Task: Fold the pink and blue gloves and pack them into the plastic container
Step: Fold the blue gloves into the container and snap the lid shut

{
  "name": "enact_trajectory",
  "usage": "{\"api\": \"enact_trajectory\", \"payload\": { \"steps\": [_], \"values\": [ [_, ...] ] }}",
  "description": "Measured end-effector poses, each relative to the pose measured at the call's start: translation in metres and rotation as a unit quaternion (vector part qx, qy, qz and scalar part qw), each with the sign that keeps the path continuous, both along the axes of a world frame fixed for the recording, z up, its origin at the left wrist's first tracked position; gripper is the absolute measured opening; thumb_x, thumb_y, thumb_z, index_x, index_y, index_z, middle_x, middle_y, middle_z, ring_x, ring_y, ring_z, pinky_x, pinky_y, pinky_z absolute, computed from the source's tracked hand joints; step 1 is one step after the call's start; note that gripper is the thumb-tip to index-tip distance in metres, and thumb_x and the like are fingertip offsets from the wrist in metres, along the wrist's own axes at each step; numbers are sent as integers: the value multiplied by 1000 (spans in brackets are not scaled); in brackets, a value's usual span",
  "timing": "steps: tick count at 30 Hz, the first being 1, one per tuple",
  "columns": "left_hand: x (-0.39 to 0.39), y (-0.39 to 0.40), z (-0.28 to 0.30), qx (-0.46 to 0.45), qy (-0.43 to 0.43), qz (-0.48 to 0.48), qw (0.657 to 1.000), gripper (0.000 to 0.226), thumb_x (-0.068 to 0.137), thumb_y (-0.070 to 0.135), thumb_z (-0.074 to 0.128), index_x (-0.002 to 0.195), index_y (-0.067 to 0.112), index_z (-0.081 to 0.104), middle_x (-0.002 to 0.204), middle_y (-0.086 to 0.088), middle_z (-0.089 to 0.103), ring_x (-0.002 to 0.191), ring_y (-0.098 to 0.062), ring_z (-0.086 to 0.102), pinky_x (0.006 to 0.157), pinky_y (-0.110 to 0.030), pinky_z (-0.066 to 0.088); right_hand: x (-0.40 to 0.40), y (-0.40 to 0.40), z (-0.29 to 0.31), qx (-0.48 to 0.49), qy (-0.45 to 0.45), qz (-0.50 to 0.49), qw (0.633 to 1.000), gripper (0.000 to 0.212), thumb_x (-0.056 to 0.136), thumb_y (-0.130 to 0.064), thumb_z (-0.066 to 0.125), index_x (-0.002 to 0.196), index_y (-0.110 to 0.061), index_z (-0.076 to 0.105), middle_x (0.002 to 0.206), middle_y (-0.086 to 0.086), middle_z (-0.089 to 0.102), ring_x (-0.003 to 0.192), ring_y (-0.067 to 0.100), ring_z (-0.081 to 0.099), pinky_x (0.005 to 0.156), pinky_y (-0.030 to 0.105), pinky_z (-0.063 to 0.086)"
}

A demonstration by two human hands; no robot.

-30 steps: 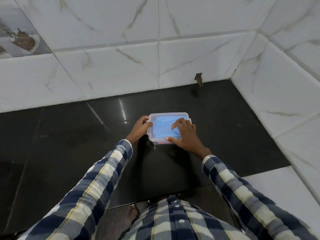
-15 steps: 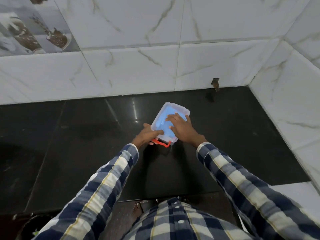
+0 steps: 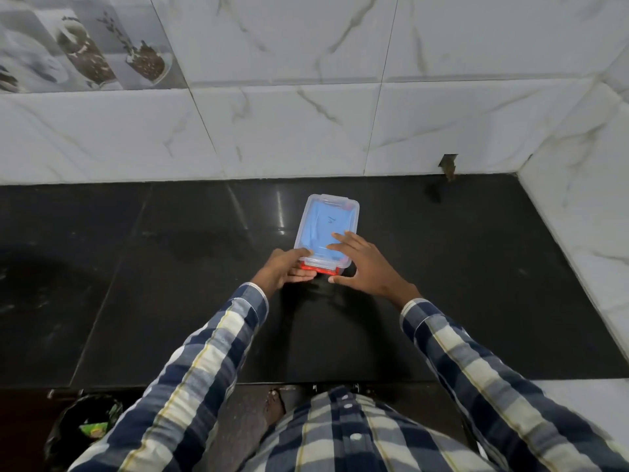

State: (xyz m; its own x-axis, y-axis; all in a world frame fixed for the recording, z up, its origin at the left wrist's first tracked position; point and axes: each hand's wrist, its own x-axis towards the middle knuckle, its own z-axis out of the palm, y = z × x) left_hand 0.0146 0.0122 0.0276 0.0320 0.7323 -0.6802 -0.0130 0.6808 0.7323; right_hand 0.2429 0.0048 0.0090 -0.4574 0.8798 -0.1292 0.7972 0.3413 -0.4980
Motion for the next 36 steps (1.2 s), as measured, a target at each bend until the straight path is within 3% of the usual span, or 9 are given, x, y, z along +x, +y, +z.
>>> {"api": "enact_trajectory", "payload": {
  "steps": [4, 8, 10, 12, 14, 17, 22, 27, 36],
  "values": [
    [3, 7, 3, 44, 86, -61, 993, 48, 110, 30, 60, 134, -12, 61, 115, -34, 77, 51, -15, 77, 60, -28, 67, -3, 3, 2, -1, 21, -24, 999, 77, 91, -57, 75, 158, -33, 45, 175, -12, 24, 167, 15, 10, 133, 47, 18],
    [7, 11, 10, 78, 188, -112, 973, 57, 110, 44, 55, 137, -7, 59, 113, -27, 80, 70, -25, 79, 78, -45, 68, 0, 12, 7, 3, 24, -26, 999, 67, 95, -45, 76, 155, -30, 50, 174, -10, 29, 166, 15, 13, 132, 44, 23],
    [6, 13, 10, 160, 363, -152, 905, 64, 105, 58, 57, 145, 8, 52, 137, -17, 69, 114, -30, 73, 103, -54, 61, 2, 18, 11, -11, 25, -23, 999, 66, 96, -42, 76, 155, -28, 51, 174, -9, 29, 166, 16, 12, 132, 43, 24],
    [3, 15, 9, 284, 480, -216, 802, 72, 99, 67, 59, 154, 21, 46, 162, -10, 41, 150, -29, 43, 121, -58, 43, 2, 22, 14, -17, 24, -25, 999, 64, 97, -39, 75, 155, -27, 51, 174, -8, 29, 166, 17, 13, 133, 45, 22],
    [-1, 18, 9, 353, 471, -319, 743, 80, 96, 68, 63, 163, 29, 39, 175, -3, 22, 164, -26, 21, 129, -61, 29, 2, 26, 15, -5, 3, -33, 999, 62, 99, -37, 73, 155, -27, 49, 174, -7, 29, 166, 20, 14, 135, 48, 19],
    [-4, 21, 8, 359, 459, -425, 693, 80, 98, 63, 64, 166, 30, 38, 178, 2, 24, 169, -23, 16, 134, -59, 24, -2, 31, 16, 6, -34, -46, 998, 63, 100, -34, 70, 157, -27, 45, 175, -5, 26, 166, 23, 14, 135, 50, 16],
    [-4, 35, 8, 386, 454, -387, 703, 56, 106, 44, 63, 158, 26, 55, 171, 2, 42, 164, -21, 30, 134, -43, 28, -4, 37, 19, -23, -28, -54, 998, 67, 100, -45, 69, 158, -28, 43, 176, -6, 23, 167, 22, 11, 132, 52, 27],
    [-4, 40, 11, 392, 460, -394, 692, 52, 107, 43, 60, 156, 25, 58, 165, 3, 48, 154, -19, 38, 124, -41, 43, -2, 39, 18, -34, -22, -59, 997, 62, 102, -45, 67, 158, -29, 44, 177, -10, 20, 167, 19, 8, 127, 54, 34],
    [4, 48, 20, 396, 468, -388, 688, 40, 110, 23, 57, 148, 16, 67, 152, -1, 59, 136, -24, 52, 114, -40, 49, -5, 49, 25, -14, -45, -66, 997, 57, 104, -36, 65, 157, -27, 46, 175, -7, 28, 166, 23, 15, 127, 52, 36]
  ]
}}
